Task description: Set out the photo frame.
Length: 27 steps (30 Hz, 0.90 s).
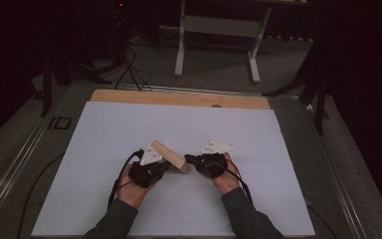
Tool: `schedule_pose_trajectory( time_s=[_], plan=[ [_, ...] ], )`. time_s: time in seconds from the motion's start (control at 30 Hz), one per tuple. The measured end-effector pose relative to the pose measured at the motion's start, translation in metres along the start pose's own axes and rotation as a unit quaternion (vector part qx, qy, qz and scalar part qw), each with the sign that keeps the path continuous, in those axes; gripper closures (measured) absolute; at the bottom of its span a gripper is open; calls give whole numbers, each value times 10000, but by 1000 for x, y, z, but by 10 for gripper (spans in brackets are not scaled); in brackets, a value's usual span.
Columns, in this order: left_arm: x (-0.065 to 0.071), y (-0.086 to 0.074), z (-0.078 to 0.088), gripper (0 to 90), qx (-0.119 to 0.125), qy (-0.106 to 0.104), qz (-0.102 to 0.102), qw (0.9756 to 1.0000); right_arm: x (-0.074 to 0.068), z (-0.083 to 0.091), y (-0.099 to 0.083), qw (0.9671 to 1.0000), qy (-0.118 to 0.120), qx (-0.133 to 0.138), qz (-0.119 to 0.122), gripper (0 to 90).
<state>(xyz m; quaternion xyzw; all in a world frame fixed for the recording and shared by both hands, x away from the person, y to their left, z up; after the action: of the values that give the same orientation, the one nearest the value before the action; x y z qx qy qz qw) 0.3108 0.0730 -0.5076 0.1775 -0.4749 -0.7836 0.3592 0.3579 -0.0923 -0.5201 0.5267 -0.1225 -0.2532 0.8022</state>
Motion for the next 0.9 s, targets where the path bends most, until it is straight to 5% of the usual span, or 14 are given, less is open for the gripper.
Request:
schedule_pose_trajectory(
  time_s=[0.9],
  plan=[
    [-12,-5,-1,899,-67,191,139,9997,-13,-5,-2,9997,204,-88,92,900]
  ],
)
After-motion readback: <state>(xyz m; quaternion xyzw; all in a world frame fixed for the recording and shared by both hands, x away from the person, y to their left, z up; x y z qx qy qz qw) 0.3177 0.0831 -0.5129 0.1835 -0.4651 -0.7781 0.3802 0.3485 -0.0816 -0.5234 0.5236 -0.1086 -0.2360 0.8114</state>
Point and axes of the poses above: each handheld gripper's, and its own axes: z roughly backward along the jaws, y roughly out of its top, x roughly to its right, the point moved 5 cm from there along -z, roughly forward along the jaws, and after that the axes turned 7 degrees about x, right-handed, at the moved point
